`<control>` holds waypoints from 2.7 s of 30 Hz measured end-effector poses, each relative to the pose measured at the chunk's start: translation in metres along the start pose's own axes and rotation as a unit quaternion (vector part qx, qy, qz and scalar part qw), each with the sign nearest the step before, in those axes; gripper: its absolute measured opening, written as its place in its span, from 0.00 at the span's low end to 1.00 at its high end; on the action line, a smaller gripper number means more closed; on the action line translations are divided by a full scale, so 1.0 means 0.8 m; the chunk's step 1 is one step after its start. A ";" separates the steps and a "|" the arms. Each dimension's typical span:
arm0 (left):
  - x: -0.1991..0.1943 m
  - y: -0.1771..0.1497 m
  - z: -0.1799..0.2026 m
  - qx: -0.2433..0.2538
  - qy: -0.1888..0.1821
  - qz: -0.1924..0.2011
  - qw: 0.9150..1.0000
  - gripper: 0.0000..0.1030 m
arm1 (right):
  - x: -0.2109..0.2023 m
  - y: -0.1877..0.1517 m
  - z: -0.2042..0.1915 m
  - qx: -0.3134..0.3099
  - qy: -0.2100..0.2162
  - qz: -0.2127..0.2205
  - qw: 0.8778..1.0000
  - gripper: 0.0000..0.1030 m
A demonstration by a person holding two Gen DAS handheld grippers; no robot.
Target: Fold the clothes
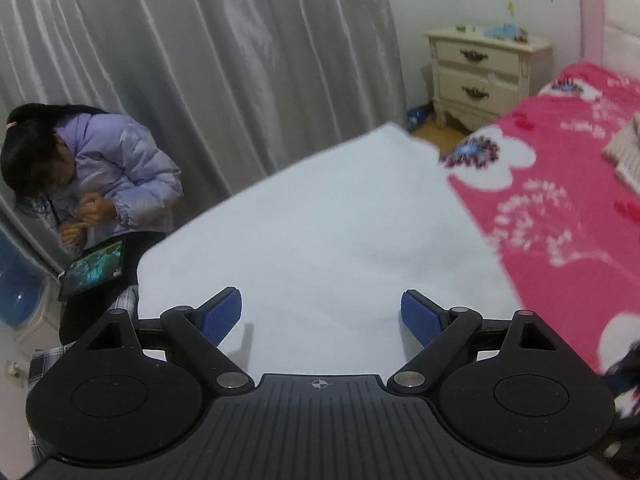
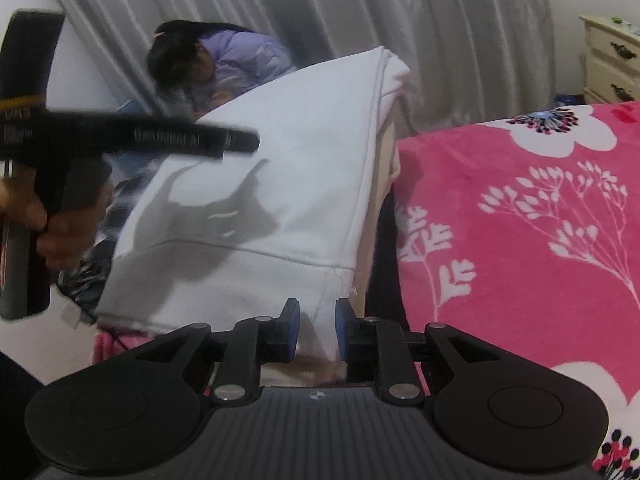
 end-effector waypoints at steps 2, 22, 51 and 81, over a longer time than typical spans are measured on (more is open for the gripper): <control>-0.012 0.014 -0.002 -0.010 0.003 0.015 1.000 0.86 | -0.029 0.014 0.004 0.000 -0.009 0.014 1.000 0.21; -0.283 0.281 0.037 -0.110 -0.147 0.110 0.977 1.00 | -0.389 0.162 0.022 0.041 -0.153 0.193 0.968 0.42; -0.291 0.128 -0.149 -0.255 0.136 -0.041 0.956 1.00 | -0.239 0.081 -0.048 0.094 -0.037 0.035 0.994 0.52; -0.156 -0.083 -0.081 -0.254 0.063 -0.199 0.945 1.00 | -0.122 -0.032 -0.095 0.044 -0.216 -0.110 0.969 0.75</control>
Point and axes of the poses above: each gripper's, at about its wrist camera, not at the fingertips, and x roughly the way its jaws point, z to its right, y to its top, the point moved 9 cm from there along x, roughly the way its jaws point, and after that the axes turned 6 degrees about -x, right-handed, at the moved point
